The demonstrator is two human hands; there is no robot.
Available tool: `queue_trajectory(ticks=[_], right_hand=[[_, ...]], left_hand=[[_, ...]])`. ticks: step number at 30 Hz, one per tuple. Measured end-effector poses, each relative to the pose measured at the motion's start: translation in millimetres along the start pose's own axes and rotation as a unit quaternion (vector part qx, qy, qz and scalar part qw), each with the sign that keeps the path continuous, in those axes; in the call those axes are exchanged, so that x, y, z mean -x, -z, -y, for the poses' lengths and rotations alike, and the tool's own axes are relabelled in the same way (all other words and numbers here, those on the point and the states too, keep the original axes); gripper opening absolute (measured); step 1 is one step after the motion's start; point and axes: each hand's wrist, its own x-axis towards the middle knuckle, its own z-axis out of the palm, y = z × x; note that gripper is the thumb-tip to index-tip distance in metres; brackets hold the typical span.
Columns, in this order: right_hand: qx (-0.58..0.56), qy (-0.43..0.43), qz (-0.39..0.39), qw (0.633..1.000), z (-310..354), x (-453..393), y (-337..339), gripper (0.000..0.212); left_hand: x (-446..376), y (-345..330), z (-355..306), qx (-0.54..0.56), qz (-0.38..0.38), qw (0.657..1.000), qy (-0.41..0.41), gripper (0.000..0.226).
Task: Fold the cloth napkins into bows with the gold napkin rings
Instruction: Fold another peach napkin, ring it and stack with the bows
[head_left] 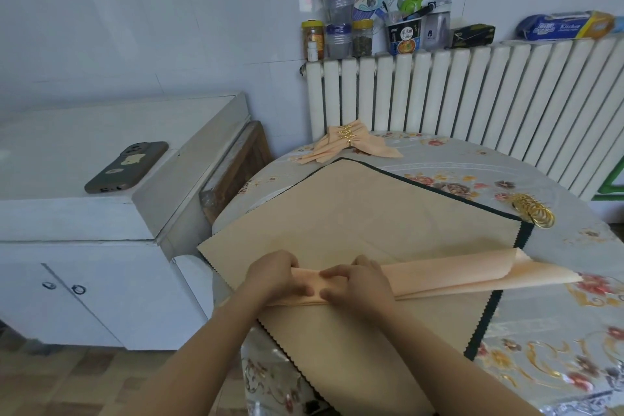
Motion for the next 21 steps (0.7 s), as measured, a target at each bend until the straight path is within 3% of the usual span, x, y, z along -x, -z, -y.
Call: queue_trajectory(ticks=[4, 6, 10, 13, 15, 21], right_hand=[[-0.007, -0.001, 0.008, 1.0, -1.5, 0.0, -0.4, 0.041], [-0.019, 0.0, 0.01, 1.0, -4.5, -1.1, -0.8, 0.04], [-0.042, 0.018, 0.021, 0.999, -11.3, -2.5, -2.7, 0.033], [-0.108, 0.01, -0.011, 0.994, -15.7, -0.5, 1.0, 0.023], [-0.123, 0.005, -0.016, 0.992, -17.3, 1.7, 3.0, 0.021], [-0.107, 0.03, -0.012, 0.994, -20.1, 10.2, 0.5, 0.035]], left_hand=[[26.7, -11.9, -14.7, -0.024, -0.083, 0.995, -0.042, 0.019], [35.7, -20.6, -19.8, 0.018, -0.1, 0.993, -0.067, 0.018], [48.1, -19.9, -18.3, 0.237, -0.015, 0.968, -0.084, 0.045], [49.2, -12.2, -12.8, 0.264, 0.065, 0.958, -0.088, 0.028], [46.3, -14.0, -6.6, 0.225, 0.067, 0.964, -0.129, 0.017], [48.9, -35.3, -5.4, 0.132, 0.007, 0.977, -0.169, 0.086]])
